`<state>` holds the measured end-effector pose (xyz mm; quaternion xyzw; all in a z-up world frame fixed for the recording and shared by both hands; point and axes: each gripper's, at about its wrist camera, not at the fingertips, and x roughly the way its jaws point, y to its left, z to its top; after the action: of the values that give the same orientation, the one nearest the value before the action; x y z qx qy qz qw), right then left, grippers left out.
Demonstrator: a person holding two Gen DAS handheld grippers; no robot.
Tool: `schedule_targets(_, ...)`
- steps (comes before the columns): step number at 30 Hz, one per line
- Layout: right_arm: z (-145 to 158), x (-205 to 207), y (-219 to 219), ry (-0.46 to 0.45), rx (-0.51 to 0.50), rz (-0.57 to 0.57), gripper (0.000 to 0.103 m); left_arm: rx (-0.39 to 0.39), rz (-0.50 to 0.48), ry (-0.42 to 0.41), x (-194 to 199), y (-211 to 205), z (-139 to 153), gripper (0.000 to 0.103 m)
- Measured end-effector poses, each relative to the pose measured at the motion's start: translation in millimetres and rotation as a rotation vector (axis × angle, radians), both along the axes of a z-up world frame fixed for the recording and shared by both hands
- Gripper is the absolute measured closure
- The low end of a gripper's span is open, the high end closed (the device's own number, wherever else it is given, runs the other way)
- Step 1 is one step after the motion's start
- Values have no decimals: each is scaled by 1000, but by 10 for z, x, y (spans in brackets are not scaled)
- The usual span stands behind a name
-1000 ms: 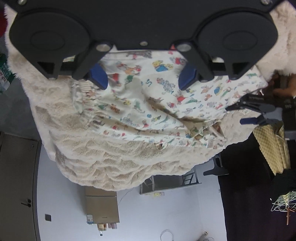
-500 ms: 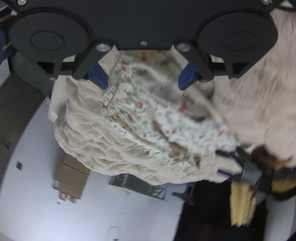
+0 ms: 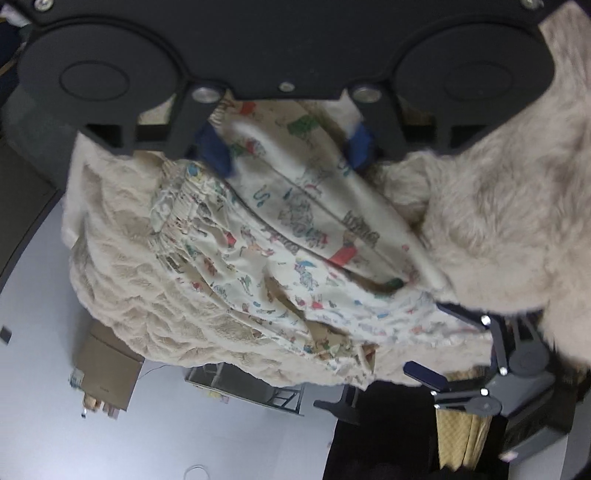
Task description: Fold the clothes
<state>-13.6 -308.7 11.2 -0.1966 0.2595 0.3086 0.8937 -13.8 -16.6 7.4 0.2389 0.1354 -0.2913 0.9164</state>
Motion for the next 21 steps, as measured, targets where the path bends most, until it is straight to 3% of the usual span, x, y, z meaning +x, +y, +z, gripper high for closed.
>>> schedule_targets(1,31,-30,-35,-13,8,4,81,-3,-3,2,20,-60,-19,11)
schedule_targets(2,48,-42,-46,-20,11,6,85,-2,-2,2,18,-81,-29,12)
schedule_targets(4,106,-117,-82,-55,26,17,93,-4,0,0,-2,-129,-105,26)
schedule_targets(6,153,-196,-83,-92,22,38,94,-14,-20,-3,-43,-112,-118,36)
schedule_targets(8,190,-255,-111,-90,16,68,93,-14,-26,-9,-53,-103,-102,45)
schedule_targets(11,213,-319,-179,-83,6,92,79,-3,-31,-8,-61,-119,-117,46)
schedule_targets(13,223,-338,-230,-90,16,89,65,13,-31,-9,-79,-142,-137,45)
schedule_targets(18,292,-398,-333,-144,48,73,65,-12,3,2,-50,-110,-149,34)
schedule_targets(21,278,-442,-368,-173,18,71,65,-33,3,18,-28,-69,-147,34)
